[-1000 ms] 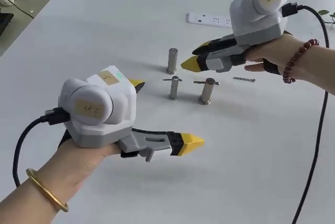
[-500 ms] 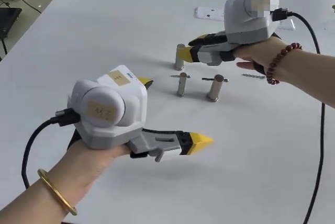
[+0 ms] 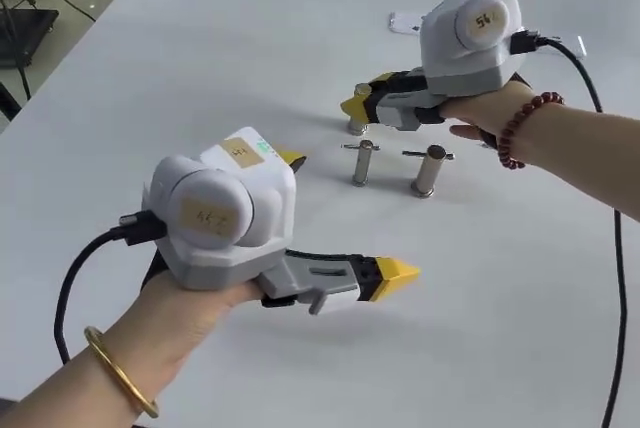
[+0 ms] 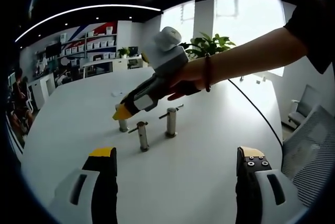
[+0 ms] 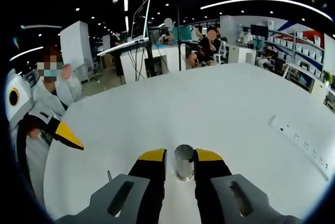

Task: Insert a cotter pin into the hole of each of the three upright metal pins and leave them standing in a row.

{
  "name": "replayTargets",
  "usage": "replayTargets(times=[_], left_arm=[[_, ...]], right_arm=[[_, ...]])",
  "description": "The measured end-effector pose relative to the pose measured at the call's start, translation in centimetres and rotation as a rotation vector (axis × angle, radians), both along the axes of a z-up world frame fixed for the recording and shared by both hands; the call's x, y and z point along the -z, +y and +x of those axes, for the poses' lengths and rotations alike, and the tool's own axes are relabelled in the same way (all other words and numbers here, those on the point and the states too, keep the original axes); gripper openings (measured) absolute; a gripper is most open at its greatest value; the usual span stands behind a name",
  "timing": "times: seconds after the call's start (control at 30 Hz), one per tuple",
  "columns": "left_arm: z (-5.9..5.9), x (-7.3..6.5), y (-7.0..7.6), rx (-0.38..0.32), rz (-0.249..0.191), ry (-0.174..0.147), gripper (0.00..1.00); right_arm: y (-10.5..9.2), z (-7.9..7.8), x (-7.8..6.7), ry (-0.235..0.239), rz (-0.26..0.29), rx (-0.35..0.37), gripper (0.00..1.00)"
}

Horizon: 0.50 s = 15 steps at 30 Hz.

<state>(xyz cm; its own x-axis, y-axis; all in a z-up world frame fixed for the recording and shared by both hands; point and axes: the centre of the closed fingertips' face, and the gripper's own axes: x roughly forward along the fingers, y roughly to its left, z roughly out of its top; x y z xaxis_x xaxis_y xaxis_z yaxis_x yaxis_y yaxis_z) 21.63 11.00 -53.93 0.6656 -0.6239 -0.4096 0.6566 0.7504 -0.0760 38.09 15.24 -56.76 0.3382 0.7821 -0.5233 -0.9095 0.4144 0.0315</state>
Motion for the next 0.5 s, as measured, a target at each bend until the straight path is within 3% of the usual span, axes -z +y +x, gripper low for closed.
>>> replayTargets(times=[0.2,0.5], left_arm=[[-0.16,0.15,-0.15,0.009,0.004,0.005,0.94],[-0.19,0.07,-0.13,0.011,0.004,0.005,0.94]], right_arm=[[-0.52,0.04,0.23,0.025,0.005,0.047,0.1],[-0.71,-0.12,-0.03,-0.015,-0.04,0.017,0.09]])
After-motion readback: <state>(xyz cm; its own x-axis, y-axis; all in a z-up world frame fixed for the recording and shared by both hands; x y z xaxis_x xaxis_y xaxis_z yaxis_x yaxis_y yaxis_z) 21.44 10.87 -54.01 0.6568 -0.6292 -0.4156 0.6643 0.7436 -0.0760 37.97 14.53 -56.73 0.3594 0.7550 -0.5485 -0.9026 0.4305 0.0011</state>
